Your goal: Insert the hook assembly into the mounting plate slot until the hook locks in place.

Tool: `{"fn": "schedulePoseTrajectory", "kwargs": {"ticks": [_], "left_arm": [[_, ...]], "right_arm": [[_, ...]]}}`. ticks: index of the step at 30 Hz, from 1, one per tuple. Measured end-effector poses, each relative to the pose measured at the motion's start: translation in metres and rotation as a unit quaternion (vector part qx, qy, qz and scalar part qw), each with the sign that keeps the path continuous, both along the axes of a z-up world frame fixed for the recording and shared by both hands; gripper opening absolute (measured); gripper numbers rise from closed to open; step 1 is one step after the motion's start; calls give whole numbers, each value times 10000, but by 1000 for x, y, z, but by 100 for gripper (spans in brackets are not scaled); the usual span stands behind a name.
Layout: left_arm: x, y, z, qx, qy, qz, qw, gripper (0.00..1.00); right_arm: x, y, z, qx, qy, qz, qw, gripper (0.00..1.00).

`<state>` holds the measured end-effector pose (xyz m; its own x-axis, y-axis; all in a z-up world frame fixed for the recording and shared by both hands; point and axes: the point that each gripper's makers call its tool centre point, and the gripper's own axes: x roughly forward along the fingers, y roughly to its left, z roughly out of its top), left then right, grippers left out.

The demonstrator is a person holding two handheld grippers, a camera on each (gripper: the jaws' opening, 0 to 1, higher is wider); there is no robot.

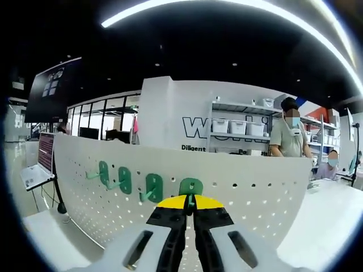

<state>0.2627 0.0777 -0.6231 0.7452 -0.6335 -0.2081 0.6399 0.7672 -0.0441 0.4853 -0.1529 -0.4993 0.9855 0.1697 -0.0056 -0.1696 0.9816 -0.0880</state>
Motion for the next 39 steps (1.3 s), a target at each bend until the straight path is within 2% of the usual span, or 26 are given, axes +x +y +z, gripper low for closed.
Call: {"fn": "schedulePoseTrajectory", "kwargs": {"ticks": [23,39], "left_arm": [[5,3,-2,-54,16,2,10000,48],[4,5,-4,-84,42,14,10000,48]], "right_arm": [[14,-1,-4,19,192,-93,9998,1],[18,-1,-5,-279,271,-142,9991,2]]}}
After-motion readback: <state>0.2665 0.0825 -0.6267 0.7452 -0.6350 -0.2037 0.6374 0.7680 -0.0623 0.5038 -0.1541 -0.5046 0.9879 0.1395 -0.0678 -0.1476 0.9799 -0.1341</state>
